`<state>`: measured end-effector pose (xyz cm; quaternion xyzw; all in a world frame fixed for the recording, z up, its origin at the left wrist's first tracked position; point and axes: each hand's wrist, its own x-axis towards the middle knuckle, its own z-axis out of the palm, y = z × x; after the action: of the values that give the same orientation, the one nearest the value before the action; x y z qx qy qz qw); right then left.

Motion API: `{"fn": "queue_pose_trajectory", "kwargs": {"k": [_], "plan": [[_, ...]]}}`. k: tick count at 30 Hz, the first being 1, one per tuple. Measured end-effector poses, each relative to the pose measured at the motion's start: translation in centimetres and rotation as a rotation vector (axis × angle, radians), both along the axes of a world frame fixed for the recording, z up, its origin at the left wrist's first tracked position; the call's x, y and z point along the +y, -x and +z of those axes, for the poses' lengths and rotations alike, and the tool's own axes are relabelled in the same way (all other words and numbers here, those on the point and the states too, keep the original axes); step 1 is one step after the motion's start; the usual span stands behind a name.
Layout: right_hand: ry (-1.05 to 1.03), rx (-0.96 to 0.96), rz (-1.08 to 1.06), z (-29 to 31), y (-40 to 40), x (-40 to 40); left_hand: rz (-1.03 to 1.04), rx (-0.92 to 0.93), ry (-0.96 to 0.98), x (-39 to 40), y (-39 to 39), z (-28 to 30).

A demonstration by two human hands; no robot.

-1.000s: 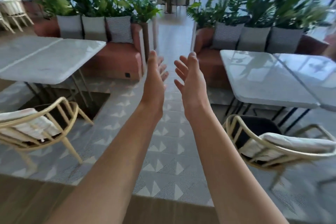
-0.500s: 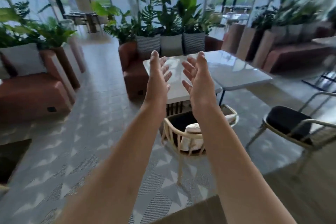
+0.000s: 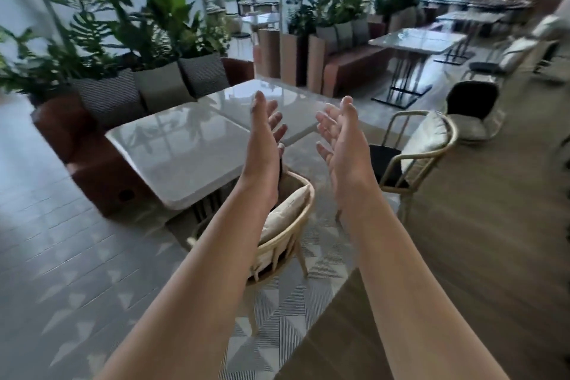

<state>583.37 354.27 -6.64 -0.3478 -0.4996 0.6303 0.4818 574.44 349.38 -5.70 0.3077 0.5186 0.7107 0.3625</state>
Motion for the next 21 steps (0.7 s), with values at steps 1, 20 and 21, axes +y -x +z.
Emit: {"fn": "queue_pose_trajectory", "kwargs": {"k": [1,20,21], "plan": [[-0.008,0.003,-0.036,0.0,0.0,0.9,-0.041,0.011,-0.003,1.2,0.2,0.2],[0.043,-0.032,-0.652,-1.0,-12.3,8.5,-0.585,-0.029,0.071,15.1,-9.4,-1.8],[0.044,-0.027,-0.663,-1.1,-13.3,9.1,-0.593,-0.031,0.068,15.8,-10.3,-1.7]]}}
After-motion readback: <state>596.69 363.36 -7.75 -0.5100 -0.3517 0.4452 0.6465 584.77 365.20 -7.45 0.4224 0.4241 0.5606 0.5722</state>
